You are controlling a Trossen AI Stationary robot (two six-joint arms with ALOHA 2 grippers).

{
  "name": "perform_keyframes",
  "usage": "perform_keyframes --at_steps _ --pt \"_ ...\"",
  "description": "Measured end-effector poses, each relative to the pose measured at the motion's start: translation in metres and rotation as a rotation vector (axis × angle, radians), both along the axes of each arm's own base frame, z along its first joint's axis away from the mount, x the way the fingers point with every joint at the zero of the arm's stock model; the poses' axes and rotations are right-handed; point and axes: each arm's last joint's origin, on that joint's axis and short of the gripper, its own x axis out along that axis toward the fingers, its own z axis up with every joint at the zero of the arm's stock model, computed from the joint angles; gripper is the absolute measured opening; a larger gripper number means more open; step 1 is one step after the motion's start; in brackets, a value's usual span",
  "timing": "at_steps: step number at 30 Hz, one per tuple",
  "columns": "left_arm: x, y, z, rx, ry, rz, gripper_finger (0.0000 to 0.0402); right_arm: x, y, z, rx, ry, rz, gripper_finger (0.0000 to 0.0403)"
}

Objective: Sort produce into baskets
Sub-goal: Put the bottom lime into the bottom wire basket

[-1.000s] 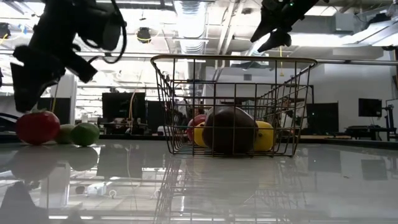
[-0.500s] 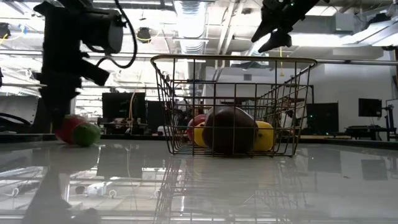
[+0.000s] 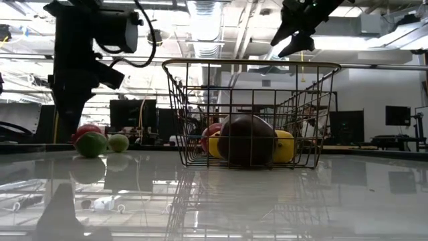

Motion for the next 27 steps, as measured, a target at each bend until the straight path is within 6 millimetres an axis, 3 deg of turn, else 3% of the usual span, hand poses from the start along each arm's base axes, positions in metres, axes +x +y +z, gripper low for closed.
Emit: perform_keyframes --at_steps 6,14,21,27 --pt "0.008 -0.002 0.010 -0.122 -0.072 -0.112 0.0348 0.000 0.000 0.000 -0.001 -0.001 0.000 0.0321" --pt "0.015 0.001 -0.003 -0.166 -0.197 0.128 0.0348 0.000 0.000 0.000 -0.001 -0.002 -0.001 0.0321" --pt "0.007 0.007 -0.022 -0.086 -0.184 0.258 0.0346 0.000 0.000 0.000 -0.008 -0.001 0.003 0.0321" --pt "0.011 0.011 -0.027 -0.084 -0.264 0.304 0.0299 0.000 0.000 0.000 -0.009 -0.001 0.004 0.0321"
